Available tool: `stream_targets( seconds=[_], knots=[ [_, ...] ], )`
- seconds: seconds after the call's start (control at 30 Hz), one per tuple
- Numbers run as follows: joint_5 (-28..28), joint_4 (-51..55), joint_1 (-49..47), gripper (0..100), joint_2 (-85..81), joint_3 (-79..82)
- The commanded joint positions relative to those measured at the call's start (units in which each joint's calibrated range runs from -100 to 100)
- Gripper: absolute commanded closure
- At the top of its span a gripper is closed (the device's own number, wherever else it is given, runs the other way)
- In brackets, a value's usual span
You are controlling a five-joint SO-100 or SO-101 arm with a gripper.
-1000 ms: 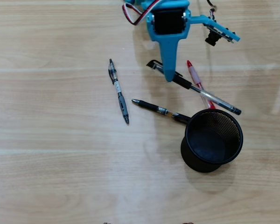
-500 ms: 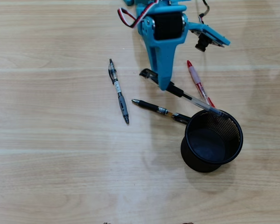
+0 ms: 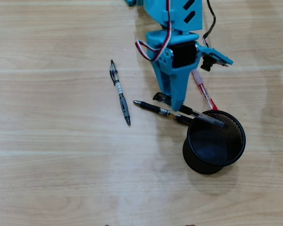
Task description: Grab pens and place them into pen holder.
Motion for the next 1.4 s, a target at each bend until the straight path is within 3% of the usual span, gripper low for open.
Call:
stream_targets(
  seconds=[0.0,0.17,0.37,0.67,0.8,0.93,0.97,1.13,1.2,1.37],
  knots=[
    [2.7,-4.2,-1.3,98,0.9,4.0],
    [4.6,-6.7,-2.1,97,0.9,7.9],
    [7.6,-5.9,-2.8,77,0.3,7.5],
    [6.1,-2.4,-1.6,78,-0.9,-0.8],
    [-2.4,7.5,5.5,78,-5.8,-5.3],
    [-18.6,20.7,15.0,78,-8.4,-3.3],
    [-27.1,23.8,17.5,78,-8.1,3.3],
    [-47.2,22.7,15.7,78,-7.3,31.7],
    [-49.1,19.5,14.0,78,-7.1,39.0],
    [-47.7,9.8,10.7,78,-6.8,46.4]
  ],
)
